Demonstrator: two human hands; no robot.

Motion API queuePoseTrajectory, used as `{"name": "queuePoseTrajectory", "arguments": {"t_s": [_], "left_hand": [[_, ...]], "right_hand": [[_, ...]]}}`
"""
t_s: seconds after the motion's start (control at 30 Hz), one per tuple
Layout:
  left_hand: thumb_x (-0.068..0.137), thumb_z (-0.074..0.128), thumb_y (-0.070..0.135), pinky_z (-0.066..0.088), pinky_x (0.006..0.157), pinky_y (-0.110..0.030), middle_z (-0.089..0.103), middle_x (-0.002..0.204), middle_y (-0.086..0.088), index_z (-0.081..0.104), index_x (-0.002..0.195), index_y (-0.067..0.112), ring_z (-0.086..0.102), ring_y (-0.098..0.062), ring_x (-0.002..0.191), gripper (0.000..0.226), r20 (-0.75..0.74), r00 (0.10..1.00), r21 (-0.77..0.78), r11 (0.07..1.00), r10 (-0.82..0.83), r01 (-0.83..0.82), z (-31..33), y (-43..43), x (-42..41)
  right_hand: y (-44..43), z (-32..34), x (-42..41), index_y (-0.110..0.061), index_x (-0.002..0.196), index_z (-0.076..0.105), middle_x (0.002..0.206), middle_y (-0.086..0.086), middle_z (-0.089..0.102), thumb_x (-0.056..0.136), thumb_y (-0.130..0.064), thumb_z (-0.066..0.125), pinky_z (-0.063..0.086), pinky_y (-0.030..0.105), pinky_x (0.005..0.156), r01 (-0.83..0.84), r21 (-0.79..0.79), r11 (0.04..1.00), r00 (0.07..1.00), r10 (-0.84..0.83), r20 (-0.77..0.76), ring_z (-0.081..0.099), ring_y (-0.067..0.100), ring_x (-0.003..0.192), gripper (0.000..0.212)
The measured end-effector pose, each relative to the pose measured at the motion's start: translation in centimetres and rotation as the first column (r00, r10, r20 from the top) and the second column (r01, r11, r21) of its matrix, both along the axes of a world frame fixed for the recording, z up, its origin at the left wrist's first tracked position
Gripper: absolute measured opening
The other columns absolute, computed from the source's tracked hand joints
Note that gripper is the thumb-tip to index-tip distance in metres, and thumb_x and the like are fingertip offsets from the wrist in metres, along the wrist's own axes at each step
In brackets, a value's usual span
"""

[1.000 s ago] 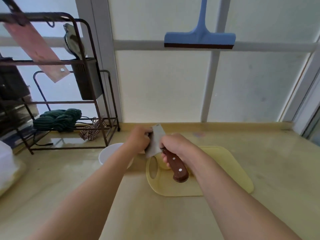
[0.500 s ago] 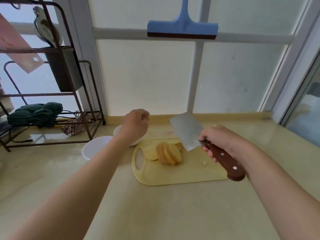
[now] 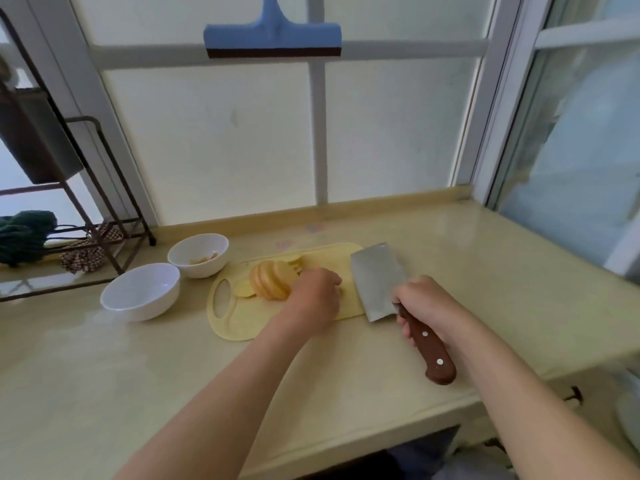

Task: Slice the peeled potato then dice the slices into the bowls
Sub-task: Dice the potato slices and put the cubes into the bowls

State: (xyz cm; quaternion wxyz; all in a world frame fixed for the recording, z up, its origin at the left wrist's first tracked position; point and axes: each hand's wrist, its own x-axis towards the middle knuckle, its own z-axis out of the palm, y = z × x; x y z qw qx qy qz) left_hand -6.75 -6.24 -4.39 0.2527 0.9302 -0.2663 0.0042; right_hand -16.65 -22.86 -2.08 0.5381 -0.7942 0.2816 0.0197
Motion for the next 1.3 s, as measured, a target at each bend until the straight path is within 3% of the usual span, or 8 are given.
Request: {"name": "queuePoseTrajectory", "arguments": {"t_s": [0.17, 0.3, 0.43, 0.57, 0.8, 0.97, 1.07, 1.3], "left_hand": [[0.081, 0.05, 0.005, 0.034, 0.058, -0.035, 0.058, 0.07, -0.02, 0.055, 0.066, 0.0, 0.05, -0.031, 0.066, 0.017, 0.069, 0.998, 0.035, 0.999, -0.001, -0.002, -0.6, -0.5, 0.4], [0.082, 0.053, 0.005, 0.027, 0.056, -0.035, 0.051, 0.064, -0.018, 0.048, 0.059, 0.005, 0.038, -0.026, 0.062, 0.024, 0.109, 0.994, 0.038, 0.999, -0.032, 0.028, -0.4, -0.6, 0.4], [0.088, 0.057, 0.01, 0.04, 0.067, -0.036, 0.062, 0.079, -0.011, 0.063, 0.074, 0.006, 0.054, -0.027, 0.076, 0.016, 0.144, 0.987, 0.048, 0.997, -0.074, 0.068, -0.4, -0.7, 0.7], [0.09, 0.064, 0.021, 0.041, 0.076, -0.029, 0.062, 0.098, -0.003, 0.068, 0.095, 0.012, 0.055, -0.021, 0.089, 0.01, 0.18, 0.973, 0.038, 0.99, -0.143, 0.138, 0.0, -0.5, 1.3], [0.087, 0.062, 0.013, 0.046, 0.071, -0.035, 0.066, 0.087, -0.007, 0.065, 0.088, 0.009, 0.057, -0.025, 0.08, 0.006, 0.233, 0.943, 0.051, 0.971, -0.237, 0.232, 0.5, -0.9, 0.8], [0.089, 0.06, 0.012, 0.046, 0.073, -0.032, 0.059, 0.085, 0.001, 0.064, 0.105, 0.012, 0.052, -0.019, 0.079, 0.017, 0.24, 0.934, -0.011, 0.962, -0.263, 0.273, 1.1, -0.9, 0.7], [0.088, 0.06, 0.01, 0.046, 0.076, -0.032, 0.061, 0.087, 0.001, 0.069, 0.101, 0.012, 0.056, -0.022, 0.083, 0.016, 0.297, 0.938, -0.032, 0.98, -0.176, 0.194, 3.8, 1.3, 2.4], [0.089, 0.059, 0.01, 0.044, 0.072, -0.025, 0.064, 0.079, 0.003, 0.072, 0.086, 0.018, 0.056, -0.016, 0.078, 0.015, 0.263, 0.9, -0.216, 0.93, 0.349, -0.297, 9.7, 14.1, 8.9]], "right_hand": [[1.0, -0.5, 0.7, 0.0, 0.085, 0.051, 0.062, 0.015, 0.053, 0.088, -0.003, 0.043, 0.046, 0.027, 0.041, -0.058, -0.007, 0.998, 0.998, 0.058, -0.02, 0.05, 0.022, 0.035, 0.009], [0.9, -0.6, 0.7, -0.002, 0.081, 0.051, 0.058, 0.014, 0.053, 0.085, -0.005, 0.044, 0.047, 0.028, 0.045, -0.095, -0.002, 0.996, 0.995, 0.094, -0.028, 0.051, 0.023, 0.038, 0.008], [0.6, -0.5, 0.4, -0.005, 0.081, 0.049, 0.06, 0.014, 0.052, 0.086, -0.005, 0.046, 0.046, 0.027, 0.045, -0.118, 0.03, 0.993, 0.993, 0.119, -0.016, 0.05, 0.023, 0.039, 0.005], [0.4, -0.5, 0.1, -0.008, 0.08, 0.047, 0.063, 0.014, 0.051, 0.087, -0.005, 0.049, 0.043, 0.027, 0.047, -0.129, 0.064, 0.99, 0.992, 0.13, -0.008, 0.049, 0.022, 0.043, 0.008], [0.4, -0.5, -0.1, -0.009, 0.079, 0.047, 0.063, 0.013, 0.052, 0.089, -0.006, 0.05, 0.043, 0.027, 0.047, -0.105, 0.101, 0.989, 0.994, 0.106, 0.0, 0.048, 0.021, 0.042, 0.011], [0.3, -0.4, -0.2, -0.008, 0.079, 0.047, 0.062, 0.013, 0.052, 0.089, -0.006, 0.05, 0.044, 0.026, 0.044, -0.096, 0.101, 0.99, 0.995, 0.095, 0.013, 0.048, 0.022, 0.041, 0.01], [0.2, -0.5, -0.2, -0.008, 0.077, 0.048, 0.06, 0.012, 0.052, 0.088, -0.005, 0.051, 0.044, 0.026, 0.044, -0.093, 0.091, 0.992, 0.996, 0.091, 0.018, 0.048, 0.023, 0.04, 0.011], [0.1, -0.9, 0.5, -0.008, 0.081, 0.048, 0.056, 0.013, 0.051, 0.084, -0.004, 0.052, 0.043, 0.028, 0.047, -0.092, 0.08, 0.993, 0.996, 0.091, 0.009, 0.046, 0.023, 0.042, 0.007]]}}
